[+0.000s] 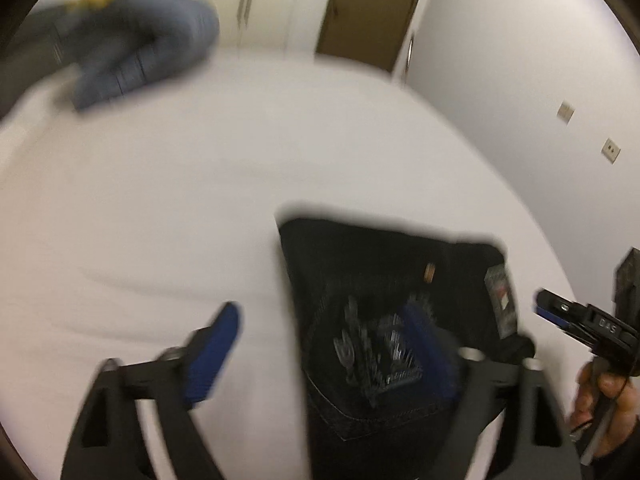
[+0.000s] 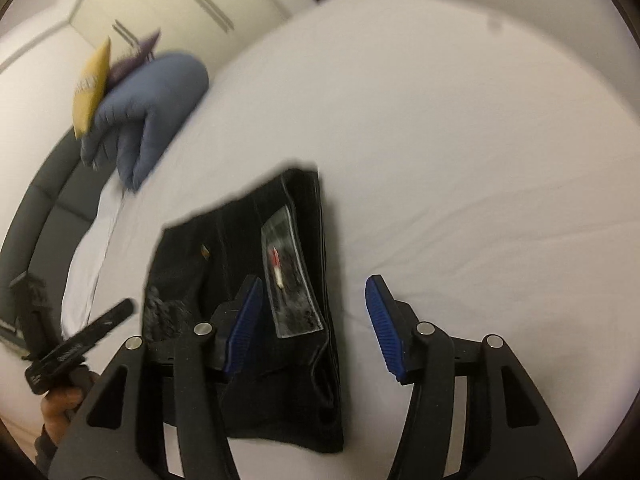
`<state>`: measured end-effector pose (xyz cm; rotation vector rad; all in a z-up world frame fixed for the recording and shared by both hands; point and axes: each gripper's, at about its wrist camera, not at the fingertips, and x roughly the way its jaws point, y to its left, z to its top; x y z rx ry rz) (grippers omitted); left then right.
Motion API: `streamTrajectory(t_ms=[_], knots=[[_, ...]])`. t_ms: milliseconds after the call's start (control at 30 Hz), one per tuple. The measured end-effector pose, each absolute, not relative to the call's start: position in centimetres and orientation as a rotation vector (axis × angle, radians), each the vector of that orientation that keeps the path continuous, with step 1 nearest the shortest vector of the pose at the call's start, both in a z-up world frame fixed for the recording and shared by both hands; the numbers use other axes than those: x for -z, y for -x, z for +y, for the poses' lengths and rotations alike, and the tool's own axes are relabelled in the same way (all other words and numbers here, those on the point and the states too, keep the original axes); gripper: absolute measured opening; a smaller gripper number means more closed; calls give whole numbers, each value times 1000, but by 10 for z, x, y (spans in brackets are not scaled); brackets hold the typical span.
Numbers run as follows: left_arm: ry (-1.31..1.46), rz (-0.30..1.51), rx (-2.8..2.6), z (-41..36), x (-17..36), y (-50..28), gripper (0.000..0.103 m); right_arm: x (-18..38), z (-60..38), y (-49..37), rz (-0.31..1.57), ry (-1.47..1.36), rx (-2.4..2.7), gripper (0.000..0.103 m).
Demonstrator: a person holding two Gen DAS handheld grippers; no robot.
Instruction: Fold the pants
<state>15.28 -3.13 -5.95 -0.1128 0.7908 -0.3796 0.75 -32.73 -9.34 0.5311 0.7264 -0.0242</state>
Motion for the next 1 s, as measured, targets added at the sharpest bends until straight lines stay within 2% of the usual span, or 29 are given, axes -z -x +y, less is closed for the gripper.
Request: streamTrajectory(t_ms=[33, 133, 300, 367, 500, 700, 833, 1000], knots=[[88, 698, 355, -26, 37, -139, 103, 75, -324, 2, 681, -505, 42, 55], [28, 480, 285, 4, -16, -122, 103, 17, -311, 38, 513, -382, 99, 58], [-15, 181, 108, 39, -102, -59, 103, -83, -267, 117, 140, -194, 213, 96], [12, 106, 93, 59, -136, -44, 103, -116, -247, 152, -23, -131, 248, 103], [59, -26, 54, 85, -180, 1, 103, -173, -203, 216, -246, 27, 350, 103], [42, -87, 66, 105, -216, 37, 103, -220, -189, 264, -258, -16, 283, 103], [-61, -28, 3, 104, -228, 53, 103, -236, -185, 293, -292, -27, 285, 103], [-58, 60, 3, 102, -225, 54, 103, -250, -184, 341, -308, -47, 272, 103]])
